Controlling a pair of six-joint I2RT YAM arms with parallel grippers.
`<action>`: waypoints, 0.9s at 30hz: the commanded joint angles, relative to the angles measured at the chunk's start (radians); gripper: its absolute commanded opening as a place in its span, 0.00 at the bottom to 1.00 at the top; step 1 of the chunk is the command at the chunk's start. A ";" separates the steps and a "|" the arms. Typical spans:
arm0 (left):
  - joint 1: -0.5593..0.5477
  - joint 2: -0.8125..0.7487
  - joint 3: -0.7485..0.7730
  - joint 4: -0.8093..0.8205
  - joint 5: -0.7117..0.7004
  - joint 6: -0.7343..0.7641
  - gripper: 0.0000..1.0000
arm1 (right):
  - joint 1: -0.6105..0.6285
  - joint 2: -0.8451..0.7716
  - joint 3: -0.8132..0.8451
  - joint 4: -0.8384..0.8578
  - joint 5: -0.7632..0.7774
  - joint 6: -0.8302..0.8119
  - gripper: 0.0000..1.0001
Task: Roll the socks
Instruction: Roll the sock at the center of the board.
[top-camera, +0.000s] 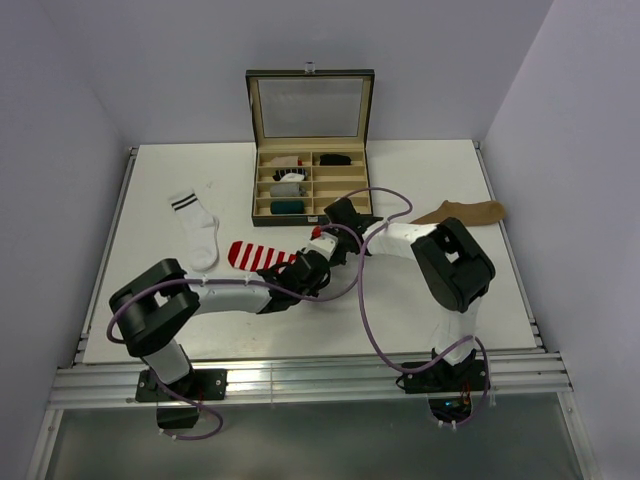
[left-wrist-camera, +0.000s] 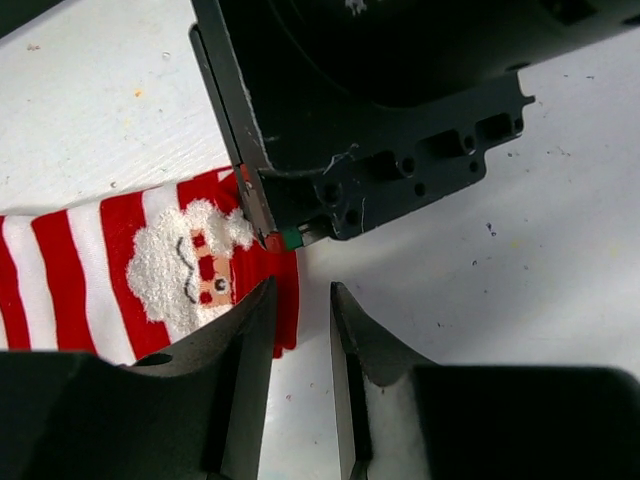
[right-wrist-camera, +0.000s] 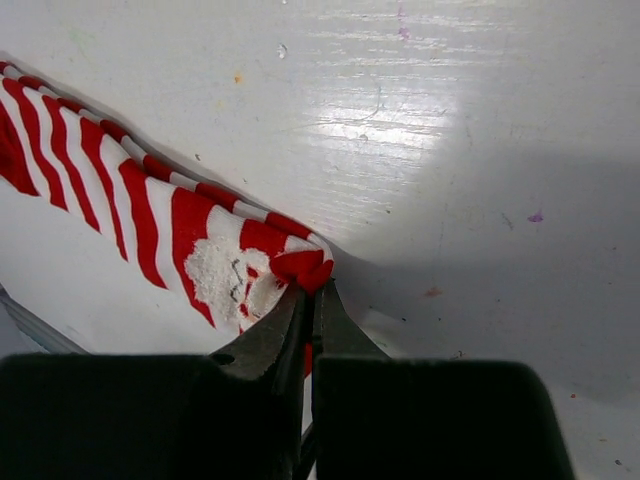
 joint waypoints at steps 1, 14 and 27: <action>-0.007 0.035 0.053 0.018 -0.011 0.034 0.33 | -0.028 0.036 0.012 -0.078 0.042 -0.025 0.00; -0.012 0.131 0.119 -0.057 -0.127 0.046 0.35 | -0.063 0.047 -0.003 -0.078 -0.002 -0.054 0.00; -0.032 0.183 0.157 -0.149 -0.205 0.027 0.36 | -0.061 0.056 0.000 -0.069 -0.033 -0.054 0.00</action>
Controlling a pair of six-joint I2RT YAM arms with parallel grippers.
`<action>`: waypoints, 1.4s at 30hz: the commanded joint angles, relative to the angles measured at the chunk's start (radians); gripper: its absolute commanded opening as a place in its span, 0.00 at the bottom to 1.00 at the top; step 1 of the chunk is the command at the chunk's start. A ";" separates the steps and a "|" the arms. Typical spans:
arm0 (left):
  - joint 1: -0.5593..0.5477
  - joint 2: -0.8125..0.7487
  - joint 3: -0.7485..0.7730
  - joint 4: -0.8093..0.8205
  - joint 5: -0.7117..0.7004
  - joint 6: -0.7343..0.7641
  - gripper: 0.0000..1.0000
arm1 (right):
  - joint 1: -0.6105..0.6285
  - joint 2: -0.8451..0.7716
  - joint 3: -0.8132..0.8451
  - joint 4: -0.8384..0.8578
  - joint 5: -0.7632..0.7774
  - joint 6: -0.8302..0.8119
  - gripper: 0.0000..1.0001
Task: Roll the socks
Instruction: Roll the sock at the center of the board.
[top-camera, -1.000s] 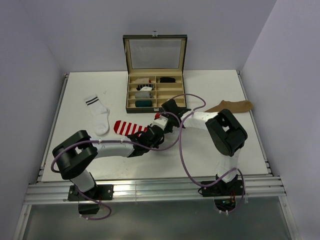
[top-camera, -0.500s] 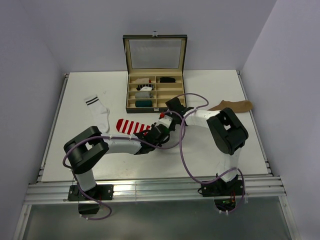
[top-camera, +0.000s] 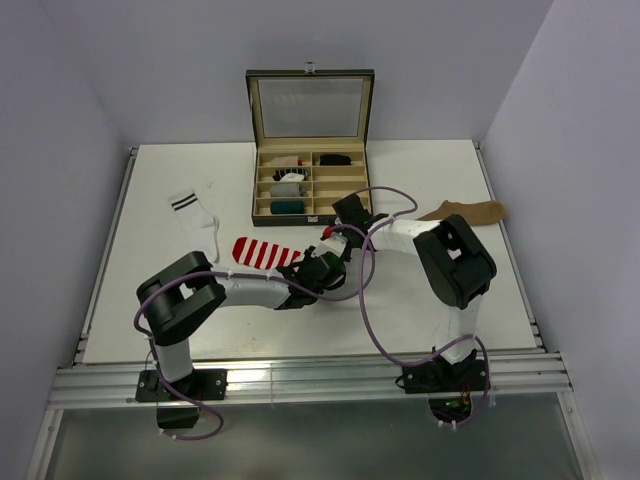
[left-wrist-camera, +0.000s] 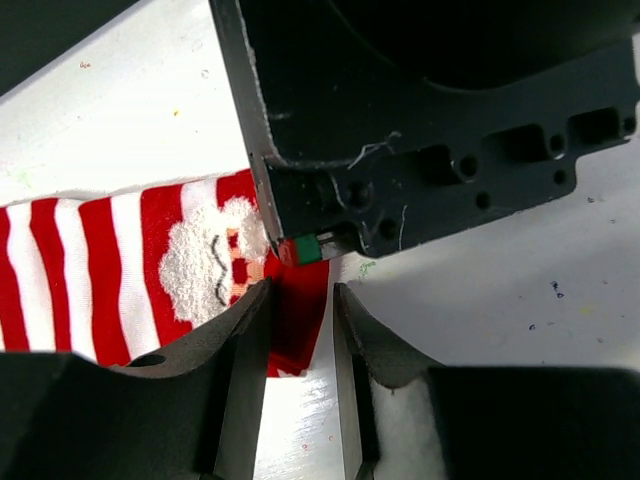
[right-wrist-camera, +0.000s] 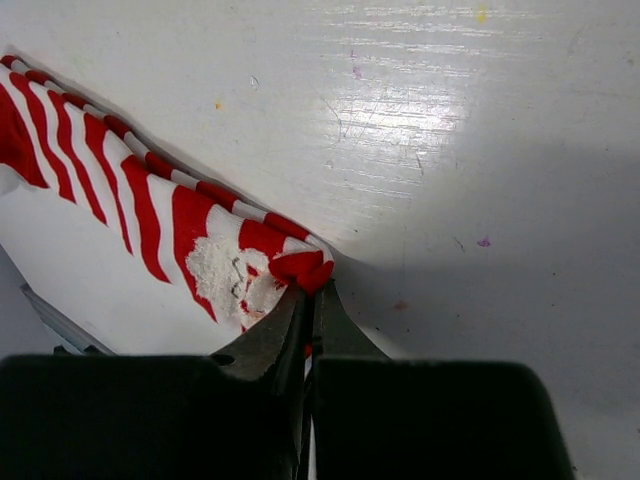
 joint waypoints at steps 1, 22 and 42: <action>-0.003 0.032 0.033 -0.093 -0.033 0.004 0.36 | -0.005 0.041 -0.001 -0.070 0.035 -0.036 0.00; 0.004 0.006 0.047 -0.188 0.112 -0.034 0.01 | -0.059 -0.123 -0.108 0.114 0.011 0.019 0.29; 0.391 -0.173 -0.154 -0.031 0.758 -0.390 0.01 | -0.056 -0.274 -0.269 0.339 0.008 0.065 0.60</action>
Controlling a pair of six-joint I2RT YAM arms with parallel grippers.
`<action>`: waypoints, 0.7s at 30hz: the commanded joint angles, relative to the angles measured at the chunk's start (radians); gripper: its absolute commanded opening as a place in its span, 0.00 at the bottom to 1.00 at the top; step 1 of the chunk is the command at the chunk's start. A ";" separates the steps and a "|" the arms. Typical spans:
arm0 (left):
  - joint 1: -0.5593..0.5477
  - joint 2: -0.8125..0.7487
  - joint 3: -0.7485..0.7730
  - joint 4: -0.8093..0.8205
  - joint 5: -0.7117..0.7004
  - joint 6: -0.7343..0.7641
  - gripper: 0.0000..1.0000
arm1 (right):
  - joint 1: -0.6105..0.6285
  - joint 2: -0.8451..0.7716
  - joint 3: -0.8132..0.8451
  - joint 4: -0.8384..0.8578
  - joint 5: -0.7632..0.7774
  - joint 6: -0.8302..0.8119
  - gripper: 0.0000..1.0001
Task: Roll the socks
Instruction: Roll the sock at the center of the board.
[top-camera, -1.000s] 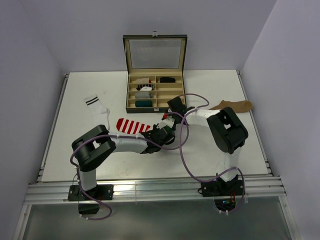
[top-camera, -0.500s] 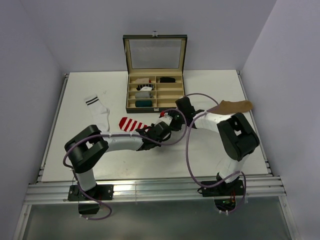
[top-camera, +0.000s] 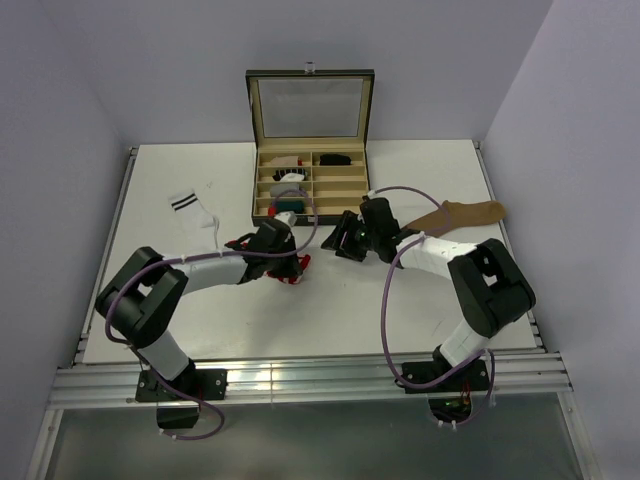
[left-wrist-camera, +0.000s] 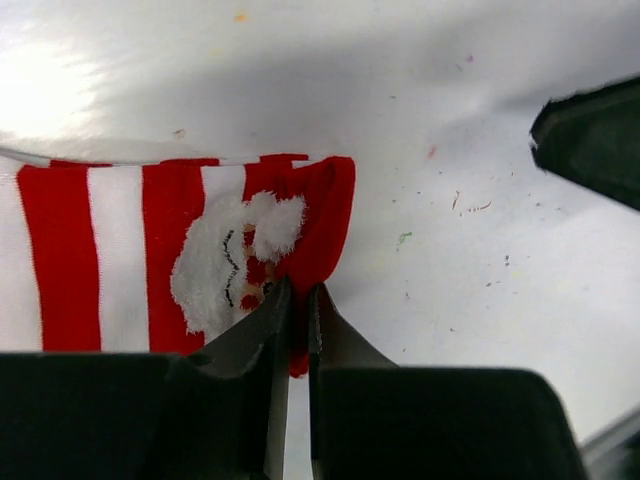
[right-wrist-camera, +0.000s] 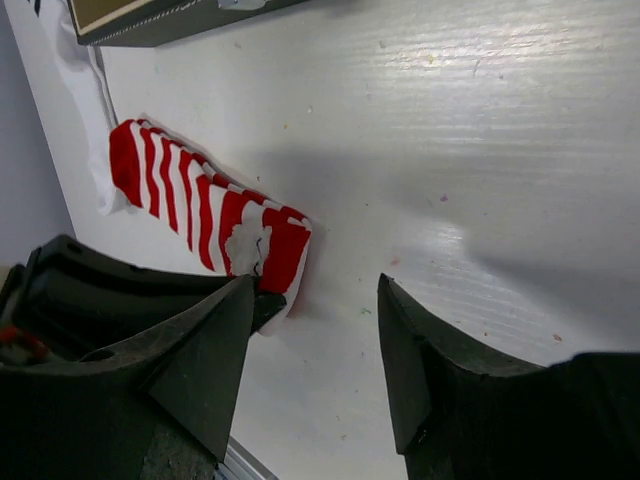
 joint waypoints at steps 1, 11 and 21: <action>0.066 -0.043 -0.103 0.037 0.172 -0.154 0.01 | 0.029 0.004 -0.017 0.106 -0.022 0.008 0.60; 0.177 -0.091 -0.344 0.333 0.277 -0.417 0.01 | 0.095 0.084 0.018 0.182 -0.081 -0.006 0.60; 0.190 -0.146 -0.394 0.378 0.264 -0.434 0.02 | 0.125 0.225 0.069 0.215 -0.157 0.000 0.54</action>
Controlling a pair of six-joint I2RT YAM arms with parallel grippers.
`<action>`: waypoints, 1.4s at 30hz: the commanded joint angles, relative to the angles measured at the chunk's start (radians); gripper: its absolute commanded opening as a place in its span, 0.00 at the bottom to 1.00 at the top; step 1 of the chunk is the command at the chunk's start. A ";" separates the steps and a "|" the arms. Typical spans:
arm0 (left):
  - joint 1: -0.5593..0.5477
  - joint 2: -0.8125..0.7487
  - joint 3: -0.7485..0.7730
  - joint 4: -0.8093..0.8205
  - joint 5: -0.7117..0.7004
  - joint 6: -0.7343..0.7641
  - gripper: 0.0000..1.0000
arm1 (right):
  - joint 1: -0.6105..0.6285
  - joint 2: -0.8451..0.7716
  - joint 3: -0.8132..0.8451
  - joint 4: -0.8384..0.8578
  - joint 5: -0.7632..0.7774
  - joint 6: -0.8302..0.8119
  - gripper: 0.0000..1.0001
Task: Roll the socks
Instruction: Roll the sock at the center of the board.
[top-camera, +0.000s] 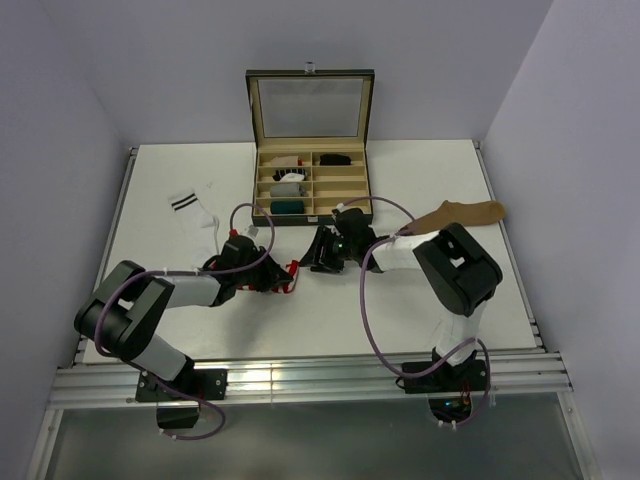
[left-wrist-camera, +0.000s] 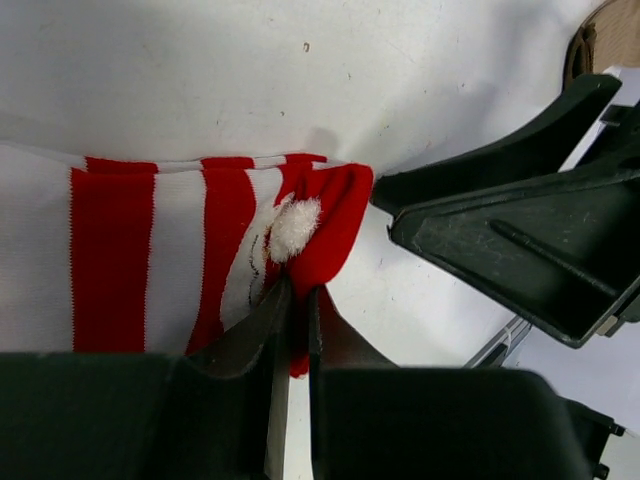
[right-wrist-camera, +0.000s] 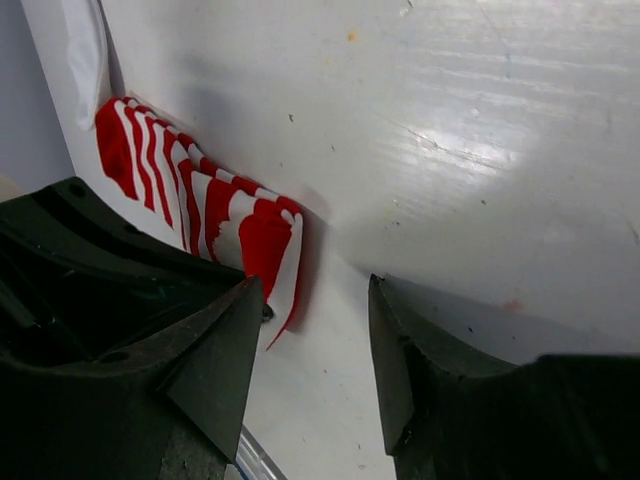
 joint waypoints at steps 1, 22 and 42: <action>0.004 -0.024 -0.032 -0.017 -0.002 -0.009 0.02 | 0.009 0.033 0.055 0.053 -0.030 -0.009 0.54; 0.005 0.000 -0.023 -0.009 0.012 -0.001 0.04 | 0.047 0.160 0.179 -0.059 -0.104 -0.050 0.38; 0.025 -0.168 0.038 -0.235 -0.166 0.095 0.50 | 0.047 0.050 0.219 -0.338 0.119 -0.251 0.00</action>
